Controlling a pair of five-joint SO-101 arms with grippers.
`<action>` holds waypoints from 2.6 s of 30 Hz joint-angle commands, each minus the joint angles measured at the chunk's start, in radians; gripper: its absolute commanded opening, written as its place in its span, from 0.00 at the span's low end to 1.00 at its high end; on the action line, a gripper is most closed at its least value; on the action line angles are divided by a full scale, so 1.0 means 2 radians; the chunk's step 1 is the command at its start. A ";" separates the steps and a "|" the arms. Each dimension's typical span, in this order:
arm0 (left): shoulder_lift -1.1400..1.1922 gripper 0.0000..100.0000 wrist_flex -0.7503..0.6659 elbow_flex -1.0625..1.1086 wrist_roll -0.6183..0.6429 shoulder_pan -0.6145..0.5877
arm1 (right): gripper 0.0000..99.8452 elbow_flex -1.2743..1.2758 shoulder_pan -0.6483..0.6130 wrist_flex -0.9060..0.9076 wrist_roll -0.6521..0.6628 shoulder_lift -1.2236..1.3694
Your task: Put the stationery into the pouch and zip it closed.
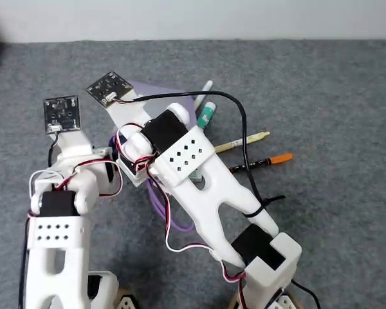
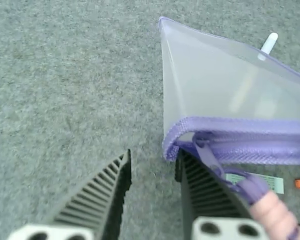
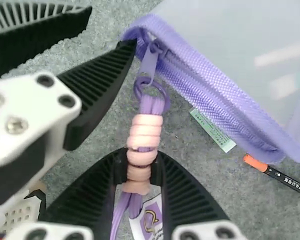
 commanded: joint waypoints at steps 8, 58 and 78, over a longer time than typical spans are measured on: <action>-0.031 0.14 0.020 -0.031 0.005 0.018 | 0.01 -0.023 -0.006 0.021 -0.005 -0.034; -0.067 0.21 -0.104 0.057 -0.025 0.012 | 0.01 -0.023 -0.005 0.021 -0.004 -0.035; -0.073 0.01 -0.093 0.069 -0.027 0.008 | 0.01 -0.023 0.028 0.022 -0.003 -0.119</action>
